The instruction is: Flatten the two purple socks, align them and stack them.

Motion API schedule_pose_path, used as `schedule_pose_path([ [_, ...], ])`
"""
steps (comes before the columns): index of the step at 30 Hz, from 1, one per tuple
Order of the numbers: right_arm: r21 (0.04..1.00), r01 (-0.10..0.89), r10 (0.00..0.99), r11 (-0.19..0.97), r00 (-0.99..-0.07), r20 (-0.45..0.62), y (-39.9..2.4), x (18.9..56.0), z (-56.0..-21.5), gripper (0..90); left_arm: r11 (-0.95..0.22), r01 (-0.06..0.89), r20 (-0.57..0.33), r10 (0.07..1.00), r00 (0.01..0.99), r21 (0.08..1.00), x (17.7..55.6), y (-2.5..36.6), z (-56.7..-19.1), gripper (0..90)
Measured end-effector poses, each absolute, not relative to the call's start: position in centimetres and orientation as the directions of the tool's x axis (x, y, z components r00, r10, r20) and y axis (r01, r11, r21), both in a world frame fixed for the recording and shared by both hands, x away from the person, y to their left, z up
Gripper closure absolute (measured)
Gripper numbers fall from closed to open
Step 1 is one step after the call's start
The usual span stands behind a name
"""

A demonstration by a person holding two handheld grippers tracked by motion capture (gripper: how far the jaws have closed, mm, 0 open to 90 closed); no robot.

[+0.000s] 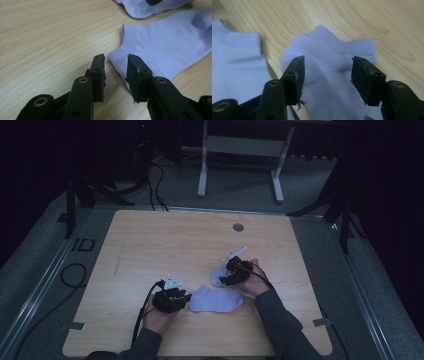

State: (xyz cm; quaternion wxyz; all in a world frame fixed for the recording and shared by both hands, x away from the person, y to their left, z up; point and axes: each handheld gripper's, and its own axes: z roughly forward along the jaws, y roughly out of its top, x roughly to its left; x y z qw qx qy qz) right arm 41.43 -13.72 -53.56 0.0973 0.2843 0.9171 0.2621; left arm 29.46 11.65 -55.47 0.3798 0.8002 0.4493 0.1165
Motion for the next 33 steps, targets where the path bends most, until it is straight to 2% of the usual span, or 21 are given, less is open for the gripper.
schedule_pose_path([
  [4, 0.531, 0.501, 0.589, 0.684, -0.808, 0.004, -13.8, 42.0, -54.3, 40.6, -0.313, 0.629, -0.153, 0.805, 0.573, 0.711, 29.5, 11.6, -55.5, 67.1],
  [8, 0.522, 0.500, 0.592, 0.691, -0.806, -0.010, -13.6, 42.0, -54.2, 41.4, -0.314, 0.630, -0.154, 0.804, 0.575, 0.710, 29.4, 11.5, -55.5, 67.1],
  [12, 0.519, 0.509, 0.600, 0.687, -0.800, -0.011, -13.6, 42.1, -54.2, 47.3, -0.315, 0.630, -0.154, 0.804, 0.575, 0.710, 29.4, 11.4, -55.5, 67.0],
  [13, 0.523, 0.508, 0.602, 0.684, -0.798, -0.012, -13.7, 42.1, -54.1, 58.3, -0.316, 0.630, -0.154, 0.802, 0.576, 0.709, 29.4, 11.4, -55.6, 67.0],
  [16, 0.527, 0.519, 0.615, 0.673, -0.788, -0.010, -13.9, 42.2, -54.0, 68.3, -0.318, 0.630, -0.155, 0.801, 0.578, 0.708, 29.4, 11.3, -55.6, 67.0],
  [19, 0.524, 0.537, 0.634, 0.661, -0.773, -0.008, -14.1, 42.4, -54.0, 82.9, -0.320, 0.630, -0.154, 0.801, 0.579, 0.707, 29.4, 11.3, -55.6, 67.0],
  [24, 0.535, 0.540, 0.641, 0.650, -0.767, -0.005, -14.3, 42.2, -53.6, 84.9, -0.315, 0.631, -0.155, 0.803, 0.575, 0.709, 29.4, 11.5, -55.6, 66.4],
  [33, 0.661, 0.476, 0.633, 0.580, -0.774, 0.003, -15.4, 40.1, -49.7, 84.6, -0.315, 0.628, -0.151, 0.804, 0.575, 0.711, 29.4, 11.5, -55.5, 66.4],
])
